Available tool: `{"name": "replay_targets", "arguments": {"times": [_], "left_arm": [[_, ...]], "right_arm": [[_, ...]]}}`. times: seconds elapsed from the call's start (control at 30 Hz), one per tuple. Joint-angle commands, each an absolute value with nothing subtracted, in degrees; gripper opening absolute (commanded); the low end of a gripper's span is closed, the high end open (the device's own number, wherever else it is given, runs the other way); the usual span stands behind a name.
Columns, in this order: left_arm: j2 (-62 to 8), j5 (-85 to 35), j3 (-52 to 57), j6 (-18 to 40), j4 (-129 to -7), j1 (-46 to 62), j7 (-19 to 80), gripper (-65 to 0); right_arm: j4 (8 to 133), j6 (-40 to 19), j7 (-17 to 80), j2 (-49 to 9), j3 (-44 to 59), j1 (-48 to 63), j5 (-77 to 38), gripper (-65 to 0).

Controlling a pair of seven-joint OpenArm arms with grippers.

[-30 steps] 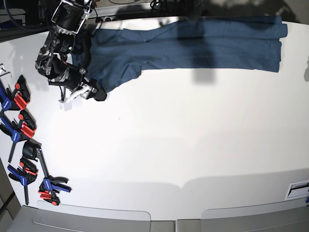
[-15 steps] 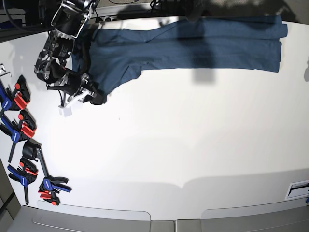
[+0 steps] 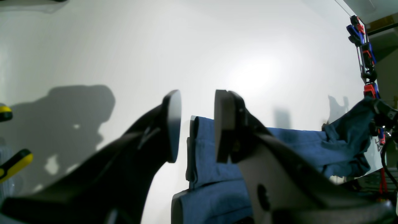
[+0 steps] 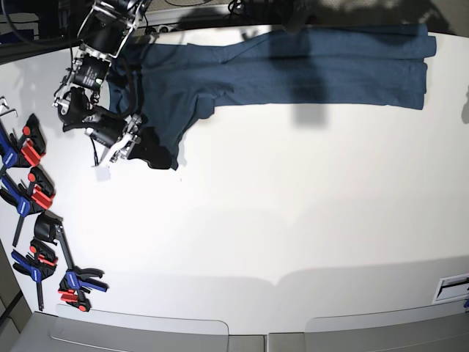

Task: Fold the T-shirt properly
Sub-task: 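Grasp the shirt's sleeve end with the right gripper, then fold the grasped sleeve end inward over the shirt with the right gripper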

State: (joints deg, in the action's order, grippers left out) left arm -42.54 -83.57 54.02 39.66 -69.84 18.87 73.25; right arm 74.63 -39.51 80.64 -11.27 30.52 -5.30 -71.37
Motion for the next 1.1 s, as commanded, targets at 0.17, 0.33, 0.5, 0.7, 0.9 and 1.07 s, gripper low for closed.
{"name": "replay_targets", "arguments": {"times": [0.17, 0.33, 0.5, 0.7, 0.9, 1.07], "left_arm": [[-44.3, -85.0, 54.6, 40.0, -70.7, 18.8, 71.9, -48.6], [-44.3, -85.0, 54.6, 40.0, -70.7, 18.8, 71.9, -48.6], [-44.3, -85.0, 54.6, 40.0, -70.7, 18.8, 71.9, -48.6], [-44.3, -85.0, 54.6, 40.0, -70.7, 18.8, 71.9, -48.6], [-44.3, -85.0, 54.6, 40.0, -70.7, 18.8, 71.9, -48.6], [-44.3, -85.0, 54.6, 40.0, -70.7, 18.8, 71.9, -48.6]], "right_arm": [[78.3, -40.0, 80.0, -11.9, 30.7, -3.2, -78.0, -65.0], [82.1, -40.0, 80.0, -11.9, 30.7, 1.3, -78.7, -65.0], [87.7, -40.0, 80.0, -11.9, 30.7, 6.4, -78.7, -65.0], [94.7, -40.0, 80.0, -11.9, 30.7, 12.2, -78.7, -65.0], [98.9, -40.0, 80.0, -11.9, 30.7, 16.2, -81.3, -65.0], [99.0, -40.0, 80.0, -9.5, 30.7, 17.3, -83.2, -65.0]]}}
